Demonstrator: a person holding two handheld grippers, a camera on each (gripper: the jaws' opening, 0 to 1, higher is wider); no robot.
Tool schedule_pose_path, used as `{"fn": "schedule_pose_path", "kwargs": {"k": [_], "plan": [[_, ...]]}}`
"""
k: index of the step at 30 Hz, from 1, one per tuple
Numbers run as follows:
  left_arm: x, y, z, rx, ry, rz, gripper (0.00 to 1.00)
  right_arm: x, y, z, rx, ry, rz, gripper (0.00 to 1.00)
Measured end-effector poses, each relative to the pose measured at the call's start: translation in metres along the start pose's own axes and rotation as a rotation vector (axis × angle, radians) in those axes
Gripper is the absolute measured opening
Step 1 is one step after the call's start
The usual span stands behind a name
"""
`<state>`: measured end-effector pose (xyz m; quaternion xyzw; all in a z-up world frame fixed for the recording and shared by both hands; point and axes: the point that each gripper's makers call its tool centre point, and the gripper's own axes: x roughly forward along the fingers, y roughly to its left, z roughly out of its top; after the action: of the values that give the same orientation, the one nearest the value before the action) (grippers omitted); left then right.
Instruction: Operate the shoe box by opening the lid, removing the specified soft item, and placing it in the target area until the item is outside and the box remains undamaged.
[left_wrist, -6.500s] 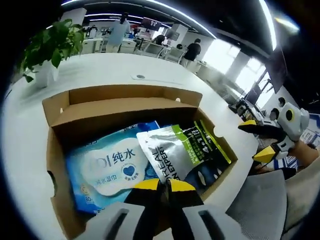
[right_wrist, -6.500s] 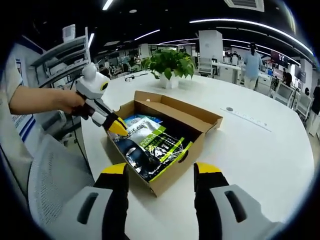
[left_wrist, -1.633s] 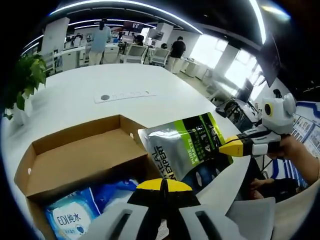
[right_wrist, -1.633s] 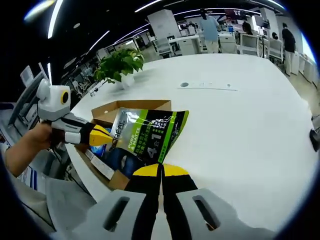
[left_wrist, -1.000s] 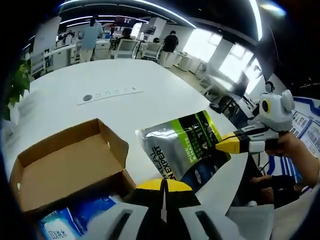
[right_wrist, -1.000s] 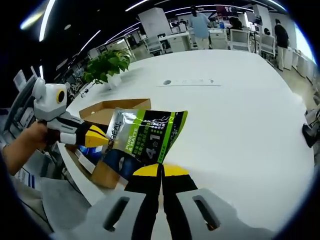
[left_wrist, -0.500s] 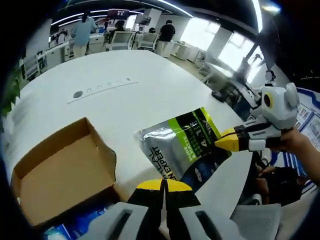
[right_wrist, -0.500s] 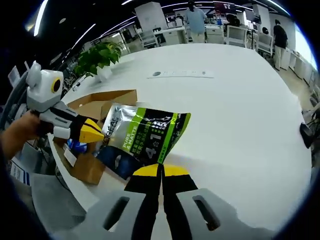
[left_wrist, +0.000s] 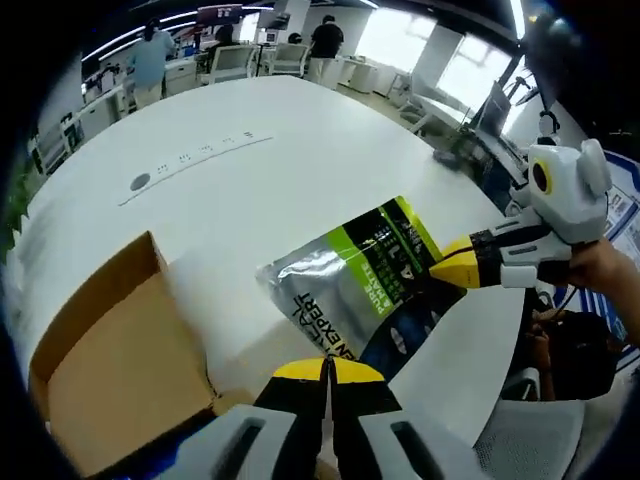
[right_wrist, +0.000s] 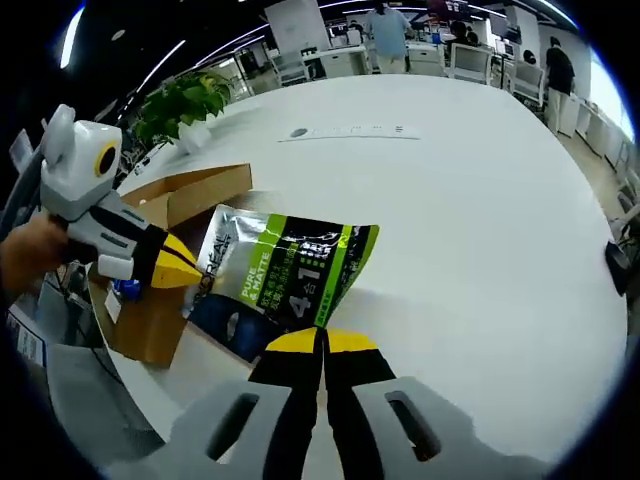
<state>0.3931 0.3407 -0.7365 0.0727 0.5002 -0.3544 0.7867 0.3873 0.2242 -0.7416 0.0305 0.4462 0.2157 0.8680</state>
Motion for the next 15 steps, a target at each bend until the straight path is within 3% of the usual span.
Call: {"fn": "schedule_pose_path", "kwargs": {"k": [15], "plan": [[0.019,0.006,-0.01,0.17,0.077,0.084,0.01,0.028,-0.01,-0.007,-0.063,-0.014,-0.043,0.0]]}}
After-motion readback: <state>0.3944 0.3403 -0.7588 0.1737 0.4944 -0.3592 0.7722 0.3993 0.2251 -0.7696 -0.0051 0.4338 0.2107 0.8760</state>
